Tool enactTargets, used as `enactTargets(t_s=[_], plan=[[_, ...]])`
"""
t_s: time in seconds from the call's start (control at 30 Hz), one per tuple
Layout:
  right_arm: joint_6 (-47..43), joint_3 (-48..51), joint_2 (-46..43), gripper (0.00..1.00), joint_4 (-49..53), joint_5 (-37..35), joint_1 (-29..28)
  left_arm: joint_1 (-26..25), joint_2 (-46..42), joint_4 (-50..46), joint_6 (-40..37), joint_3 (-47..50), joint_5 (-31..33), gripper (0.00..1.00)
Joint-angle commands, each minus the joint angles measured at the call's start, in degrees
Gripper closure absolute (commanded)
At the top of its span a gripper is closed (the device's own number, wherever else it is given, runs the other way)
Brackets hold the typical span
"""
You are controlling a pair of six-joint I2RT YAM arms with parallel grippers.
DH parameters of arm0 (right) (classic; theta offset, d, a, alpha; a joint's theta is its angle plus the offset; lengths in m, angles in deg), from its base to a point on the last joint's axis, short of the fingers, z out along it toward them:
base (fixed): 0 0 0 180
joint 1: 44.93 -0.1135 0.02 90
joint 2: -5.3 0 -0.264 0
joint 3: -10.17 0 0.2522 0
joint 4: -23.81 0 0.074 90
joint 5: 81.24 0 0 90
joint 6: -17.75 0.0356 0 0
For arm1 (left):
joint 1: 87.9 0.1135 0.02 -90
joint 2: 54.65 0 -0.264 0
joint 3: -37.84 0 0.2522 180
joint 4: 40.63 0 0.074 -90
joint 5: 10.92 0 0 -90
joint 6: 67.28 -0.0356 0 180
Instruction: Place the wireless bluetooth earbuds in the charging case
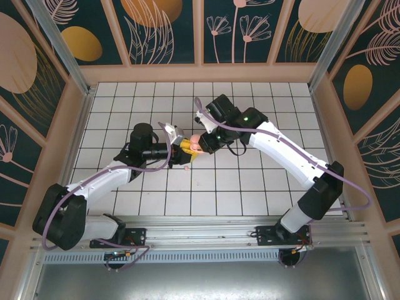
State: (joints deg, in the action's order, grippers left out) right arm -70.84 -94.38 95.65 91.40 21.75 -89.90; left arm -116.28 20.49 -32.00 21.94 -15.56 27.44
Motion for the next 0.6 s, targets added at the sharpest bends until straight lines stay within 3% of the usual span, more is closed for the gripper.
enactTargets(t_s=[0.0, 0.57], plan=[[-1.33, -2.02, 1.53, 0.97, 2.67, 6.23, -0.91, -0.06, -1.41, 4.90, -0.58, -0.88, -1.19, 0.93], [1.35, -3.46, 1.89, 0.77, 2.43, 3.33, -0.82, -0.08, -1.74, 4.85, -0.54, -0.55, -1.62, 0.93]])
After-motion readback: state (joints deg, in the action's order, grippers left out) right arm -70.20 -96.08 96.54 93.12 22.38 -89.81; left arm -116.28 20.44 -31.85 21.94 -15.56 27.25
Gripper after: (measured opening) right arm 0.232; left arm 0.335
